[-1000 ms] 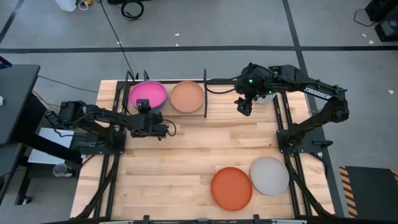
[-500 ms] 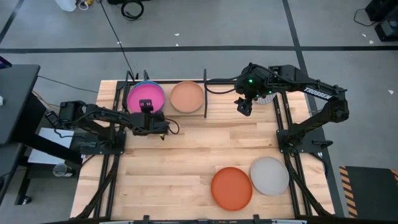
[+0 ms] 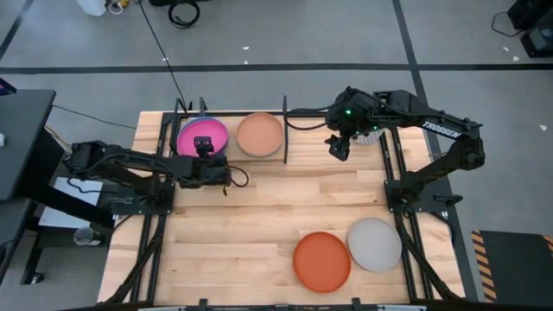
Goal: Place and stack plates onto a shelf
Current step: Stack the pink plate on top of the light blue plate on the shelf, then stack the gray plate on top of the brown plate on the shelf
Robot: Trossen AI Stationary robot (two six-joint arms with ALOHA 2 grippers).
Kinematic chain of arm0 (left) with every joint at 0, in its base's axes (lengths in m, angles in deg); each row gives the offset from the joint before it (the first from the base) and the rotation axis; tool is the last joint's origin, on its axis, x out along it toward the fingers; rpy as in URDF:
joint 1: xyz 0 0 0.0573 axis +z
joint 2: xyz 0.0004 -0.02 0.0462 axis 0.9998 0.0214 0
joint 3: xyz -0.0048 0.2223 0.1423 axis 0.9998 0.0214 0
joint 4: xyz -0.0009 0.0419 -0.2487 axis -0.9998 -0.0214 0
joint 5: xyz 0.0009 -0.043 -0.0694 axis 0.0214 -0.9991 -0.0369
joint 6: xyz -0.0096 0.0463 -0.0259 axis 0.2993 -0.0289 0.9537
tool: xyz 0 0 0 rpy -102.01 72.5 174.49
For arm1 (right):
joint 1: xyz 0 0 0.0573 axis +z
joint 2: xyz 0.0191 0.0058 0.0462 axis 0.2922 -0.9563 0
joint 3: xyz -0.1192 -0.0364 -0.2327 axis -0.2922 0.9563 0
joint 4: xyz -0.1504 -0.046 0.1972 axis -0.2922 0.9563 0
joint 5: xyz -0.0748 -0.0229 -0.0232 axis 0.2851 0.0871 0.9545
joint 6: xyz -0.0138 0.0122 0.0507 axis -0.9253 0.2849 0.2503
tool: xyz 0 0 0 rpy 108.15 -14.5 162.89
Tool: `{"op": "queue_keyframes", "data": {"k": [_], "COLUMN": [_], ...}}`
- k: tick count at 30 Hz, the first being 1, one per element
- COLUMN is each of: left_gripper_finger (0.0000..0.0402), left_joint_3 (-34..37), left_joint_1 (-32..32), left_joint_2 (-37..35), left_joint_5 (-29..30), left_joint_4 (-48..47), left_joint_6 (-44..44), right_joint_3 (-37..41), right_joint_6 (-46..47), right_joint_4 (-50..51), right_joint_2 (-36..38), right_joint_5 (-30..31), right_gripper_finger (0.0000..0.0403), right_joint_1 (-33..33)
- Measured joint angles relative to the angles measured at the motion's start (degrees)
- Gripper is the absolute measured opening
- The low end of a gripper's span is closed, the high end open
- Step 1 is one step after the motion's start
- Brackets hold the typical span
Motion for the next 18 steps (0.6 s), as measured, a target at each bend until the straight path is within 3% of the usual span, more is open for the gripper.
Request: {"op": "queue_keyframes", "data": {"k": [10,18], "left_gripper_finger": [0.0212,0.0210], "left_joint_3": [-4.79,-4.89], "left_joint_1": [-3.91,-2.70], "left_joint_2": [-4.43,-4.97], "left_joint_5": [-12.43,-31.02], "left_joint_4": [0.49,-1.12], "left_joint_6": [1.89,12.64], "right_joint_3": [0.02,0.02], "right_joint_6": [0.00,0.00], "right_joint_4": [-0.39,-0.15], "right_joint_2": [0.00,0.00], "right_joint_5": [0.00,-0.40], "right_gripper_finger": [0.0249,0.0249], "right_joint_1": [0.00,0.40]}}
